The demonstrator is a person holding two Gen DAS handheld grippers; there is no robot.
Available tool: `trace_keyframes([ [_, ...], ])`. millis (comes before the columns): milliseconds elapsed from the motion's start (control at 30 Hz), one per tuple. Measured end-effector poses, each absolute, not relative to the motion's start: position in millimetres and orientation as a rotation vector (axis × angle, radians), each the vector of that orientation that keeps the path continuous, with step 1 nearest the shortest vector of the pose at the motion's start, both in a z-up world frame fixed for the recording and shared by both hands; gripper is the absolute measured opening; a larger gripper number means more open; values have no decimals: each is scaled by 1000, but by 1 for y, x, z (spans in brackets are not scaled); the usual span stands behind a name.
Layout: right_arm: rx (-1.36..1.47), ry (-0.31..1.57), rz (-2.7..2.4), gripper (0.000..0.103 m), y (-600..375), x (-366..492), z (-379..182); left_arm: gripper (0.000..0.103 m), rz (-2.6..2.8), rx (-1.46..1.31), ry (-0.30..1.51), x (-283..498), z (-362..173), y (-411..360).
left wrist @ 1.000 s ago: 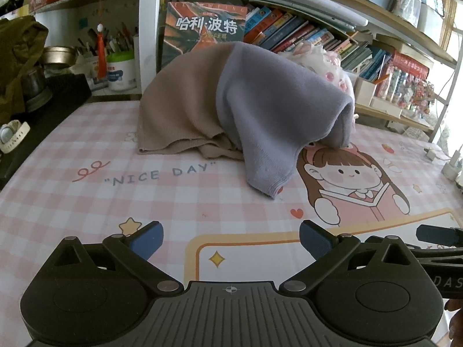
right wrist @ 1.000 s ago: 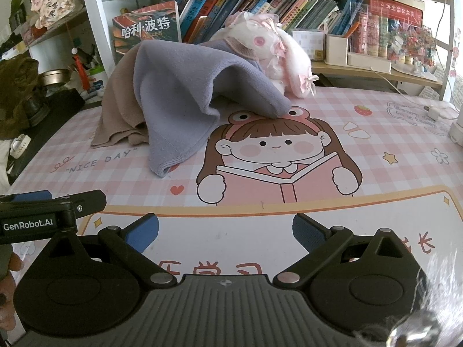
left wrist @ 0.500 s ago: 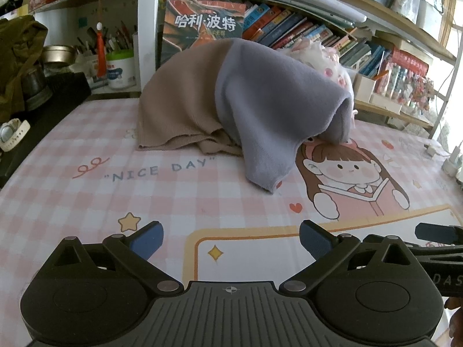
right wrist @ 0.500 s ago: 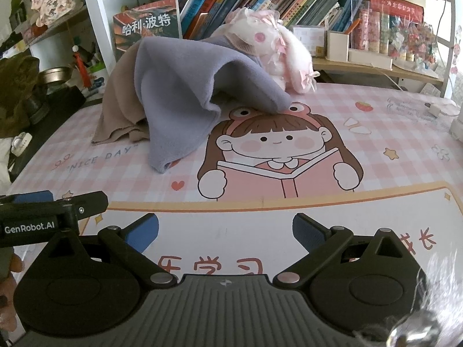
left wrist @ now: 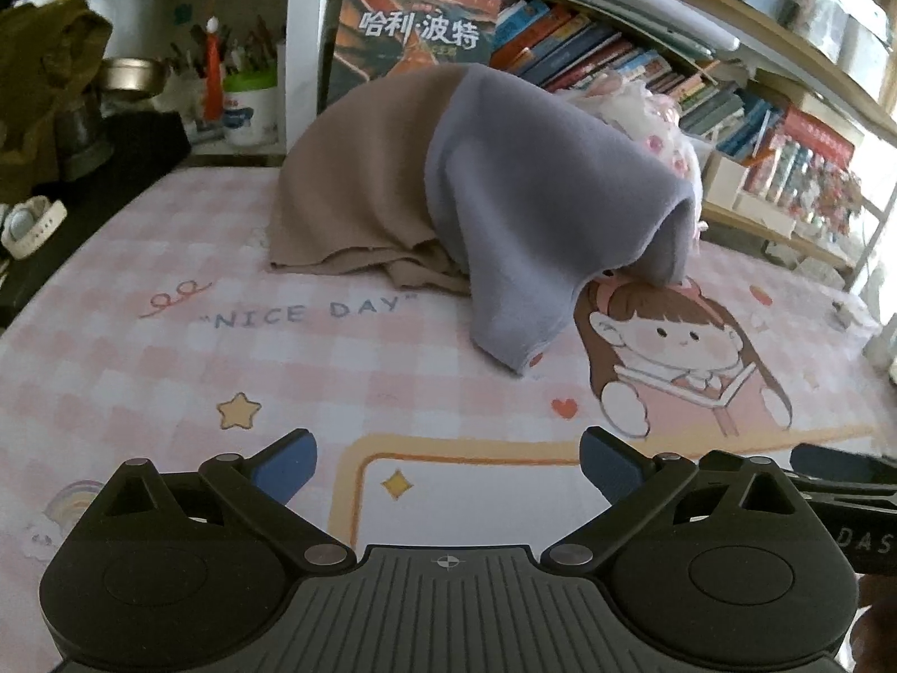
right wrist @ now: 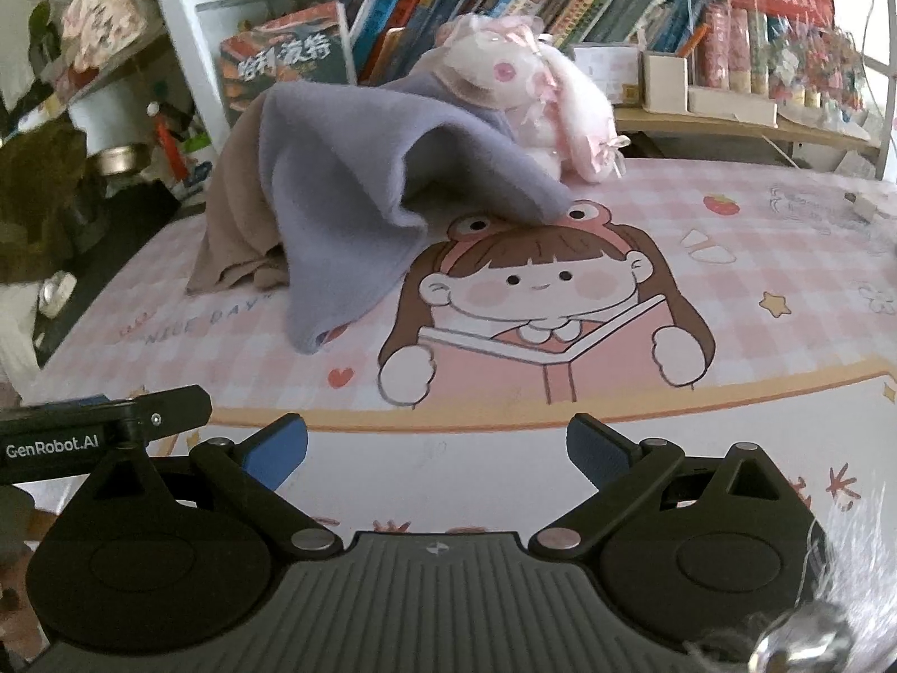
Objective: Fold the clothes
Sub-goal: 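Grasp the grey sweater fabric with the left tool while the right tool grasps beige fabric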
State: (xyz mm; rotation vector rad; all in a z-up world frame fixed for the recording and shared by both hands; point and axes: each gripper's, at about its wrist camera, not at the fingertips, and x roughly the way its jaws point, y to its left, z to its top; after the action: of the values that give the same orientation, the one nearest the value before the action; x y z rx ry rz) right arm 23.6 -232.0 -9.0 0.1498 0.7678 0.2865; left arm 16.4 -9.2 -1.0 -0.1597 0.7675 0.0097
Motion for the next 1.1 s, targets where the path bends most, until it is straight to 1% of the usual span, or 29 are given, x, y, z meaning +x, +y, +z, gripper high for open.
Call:
trace_keyframes([
  [67,190,769,287,100,-244,29,-7,101,1,-158,759,25,4,-18],
  [233,276,767,276,100,-282,42,1,100,16,-14,683,57,20,-61],
  [333,323,770,270,100,-306,45,5,101,78,90,633,81,19,-93],
  [533,381,786,260,100,-347,43,7,100,149,175,596,120,5,-135],
  [600,409,794,262,100,-360,41,7,97,175,194,574,129,3,-137],
  [633,428,798,265,100,-366,41,6,93,189,203,563,134,2,-138],
  [667,451,804,270,100,-372,41,5,86,202,212,551,139,1,-139],
  [700,474,809,277,100,-377,41,4,70,215,221,540,144,-1,-140],
  [733,503,815,290,100,-381,41,3,61,231,225,533,148,0,-139],
  [800,561,828,317,100,-390,41,1,16,242,217,551,157,4,-132],
  [833,592,833,332,100,-395,42,0,14,244,213,562,160,6,-129],
  [867,636,835,351,100,-398,43,-1,9,239,219,559,157,9,-129],
  [1000,867,854,439,99,-408,52,-9,8,144,308,490,120,27,-141],
  [1100,1017,879,510,99,-406,60,-16,8,118,320,468,83,41,-145],
])
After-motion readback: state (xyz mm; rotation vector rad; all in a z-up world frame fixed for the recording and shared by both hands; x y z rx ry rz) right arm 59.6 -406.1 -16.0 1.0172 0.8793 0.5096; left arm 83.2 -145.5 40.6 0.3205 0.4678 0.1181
